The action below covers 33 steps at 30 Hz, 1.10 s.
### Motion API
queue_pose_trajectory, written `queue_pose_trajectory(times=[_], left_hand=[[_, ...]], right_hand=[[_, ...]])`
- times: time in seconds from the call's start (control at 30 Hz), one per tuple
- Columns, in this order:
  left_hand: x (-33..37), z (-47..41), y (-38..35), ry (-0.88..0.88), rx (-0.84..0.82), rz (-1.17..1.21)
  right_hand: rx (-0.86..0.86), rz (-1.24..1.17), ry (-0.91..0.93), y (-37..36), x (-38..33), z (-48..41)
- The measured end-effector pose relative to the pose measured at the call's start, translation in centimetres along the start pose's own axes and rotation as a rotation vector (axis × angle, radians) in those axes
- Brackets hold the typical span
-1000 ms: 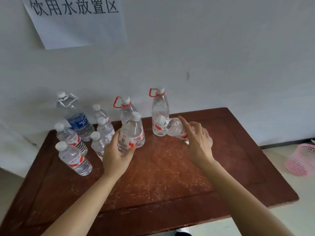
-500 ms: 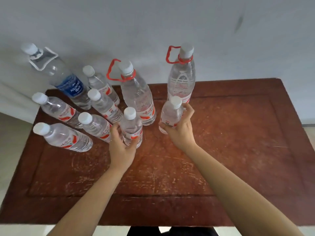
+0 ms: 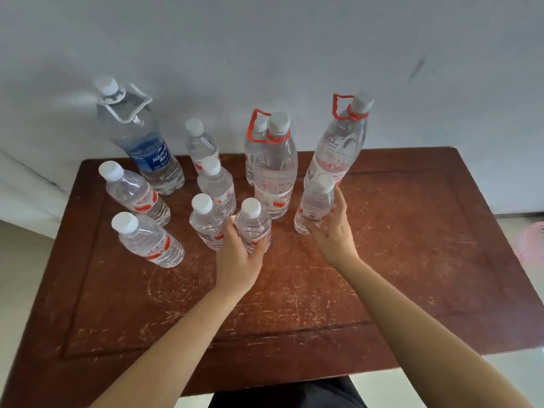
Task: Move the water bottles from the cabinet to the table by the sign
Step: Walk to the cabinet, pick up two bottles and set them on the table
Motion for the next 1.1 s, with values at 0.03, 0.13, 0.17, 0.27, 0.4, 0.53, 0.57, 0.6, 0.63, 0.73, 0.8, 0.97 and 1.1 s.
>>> queue_pose_trajectory(times=[0.03, 0.13, 0.17, 0.27, 0.4, 0.53, 0.57, 0.6, 0.63, 0.73, 0.8, 0.97, 1.1], left_hand=[[0.5, 0.0, 0.5, -0.048, -0.005, -0.022], [3.2, -0.6, 2.3, -0.316, 0.004, -0.131], [4.2, -0.9, 2.7, -0.419, 0.0, -0.187], [7.2, -1.8, 3.2, -0.643, -0.02, -0.342], [11.8, -2.8, 2.7, -0.761, -0.009, -0.496], [19.4, -2.5, 0.2, -0.919, -0.059, -0.539], [22.8, -1.5, -0.9, -1.003, -0.073, -0.53], [23.5, -1.7, -1.2, -0.989, -0.075, -0.545], [26.5, -0.5, -2.2, -1.037, -0.085, -0.509], [33.5, 4.9, -4.0, -1.204, -0.116, -0.422], [37.9, 10.7, -5.5, -1.319, -0.158, -0.36], [42.5, 29.7, -7.0, -1.575, -0.282, -0.21], [42.1, 43.9, -7.1, -1.698, -0.453, -0.142]], right_hand=[[0.019, 0.027, -0.008, 0.2, -0.7, 0.6], [0.109, 0.134, -0.017, 1.0, -2.0, 2.6], [0.148, 0.192, -0.016, 1.4, -2.5, 3.6], [0.286, 0.365, 0.007, 2.9, -3.2, 6.8], [0.505, 0.523, -0.046, 6.5, -4.3, 11.4], [0.703, 0.623, -0.122, 12.1, -6.2, 17.4], [0.784, 0.656, -0.158, 14.1, -6.9, 20.5], [0.802, 0.668, -0.156, 14.8, -7.0, 20.8], [0.869, 0.705, -0.18, 16.5, -7.6, 23.7], [1.056, 0.816, -0.279, 19.5, -9.6, 34.0], [1.191, 0.905, -0.385, 20.2, -11.5, 43.2], [1.41, 1.08, -0.692, 14.7, -16.6, 65.8], [1.448, 1.141, -0.941, 7.0, -20.2, 78.9]])
Point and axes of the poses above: each hand's wrist, its own z-axis away from the middle knuckle, its own y-axis out of the back of the hand, x = y × z, the point moved 2 cm from there along -z, towards the middle knuckle, and after that the axes turned 13 degrees about -x, right-handed, at the moved point
